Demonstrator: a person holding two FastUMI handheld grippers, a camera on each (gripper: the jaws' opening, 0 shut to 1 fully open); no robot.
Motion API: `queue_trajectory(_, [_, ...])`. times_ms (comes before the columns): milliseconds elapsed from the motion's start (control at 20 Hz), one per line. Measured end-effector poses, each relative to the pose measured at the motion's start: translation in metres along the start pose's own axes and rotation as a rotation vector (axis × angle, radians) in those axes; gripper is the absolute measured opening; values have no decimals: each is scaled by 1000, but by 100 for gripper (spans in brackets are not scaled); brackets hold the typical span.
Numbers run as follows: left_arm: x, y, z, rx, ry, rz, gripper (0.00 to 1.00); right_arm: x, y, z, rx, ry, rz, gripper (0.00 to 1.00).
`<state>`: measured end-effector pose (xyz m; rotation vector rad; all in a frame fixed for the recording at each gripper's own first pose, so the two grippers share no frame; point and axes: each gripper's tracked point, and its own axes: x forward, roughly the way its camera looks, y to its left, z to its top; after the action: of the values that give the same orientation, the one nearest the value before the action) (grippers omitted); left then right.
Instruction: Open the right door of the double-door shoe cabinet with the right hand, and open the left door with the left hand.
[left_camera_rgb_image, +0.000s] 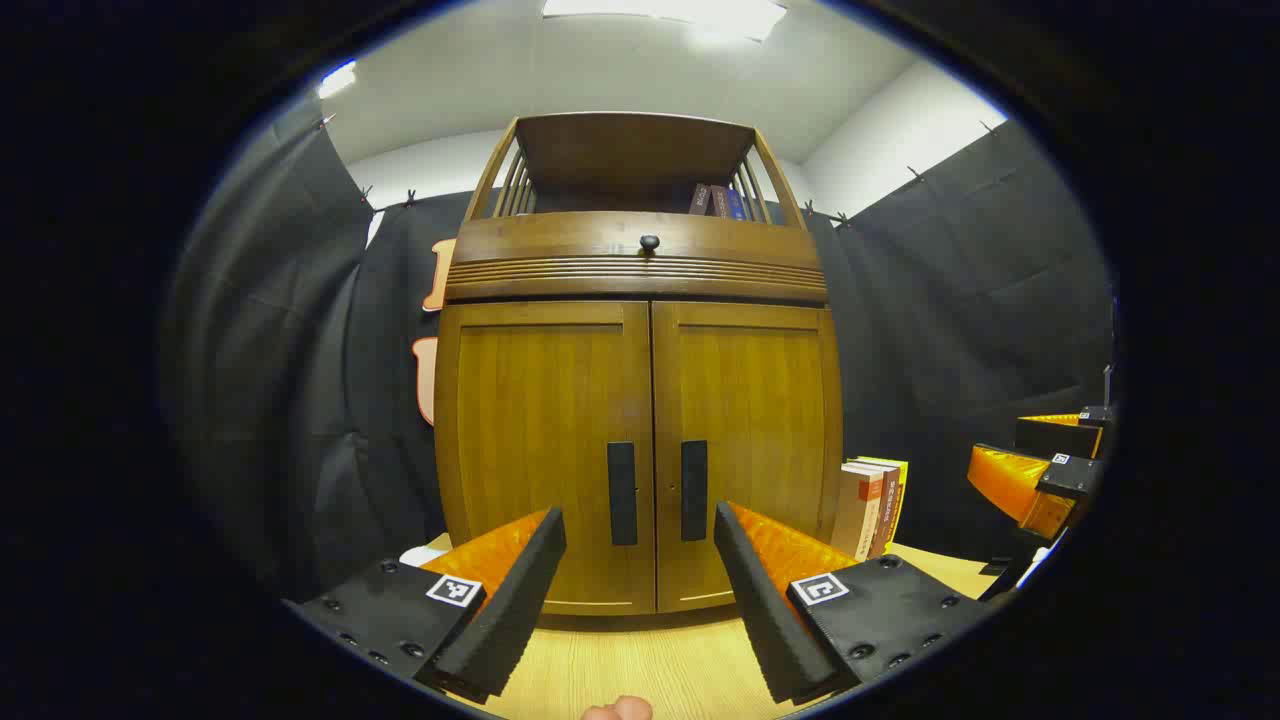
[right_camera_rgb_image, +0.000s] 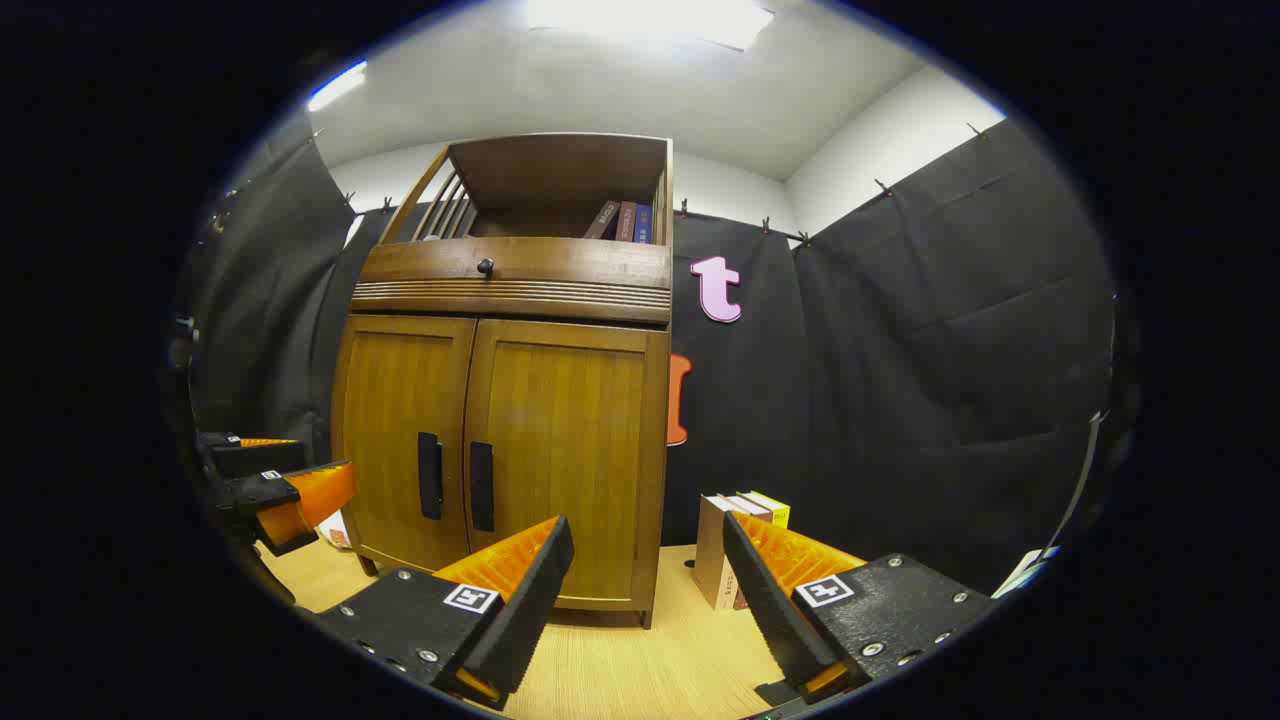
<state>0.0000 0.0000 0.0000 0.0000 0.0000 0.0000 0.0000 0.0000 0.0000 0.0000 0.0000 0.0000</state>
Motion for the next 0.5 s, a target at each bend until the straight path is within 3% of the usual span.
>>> queue_trajectory(50, [-1, 1, 0, -9, 0, 3, 95, 0, 0, -2, 0, 4, 0, 92])
queue_trajectory(450, [-11, 10, 0, -11, -4, 39, 99, -6, 1, 2, 20, -8, 12, 92])
queue_trajectory(500, [-13, 10, 0, -13, -4, 46, 94, -6, 3, 2, 25, -8, 16, 92])
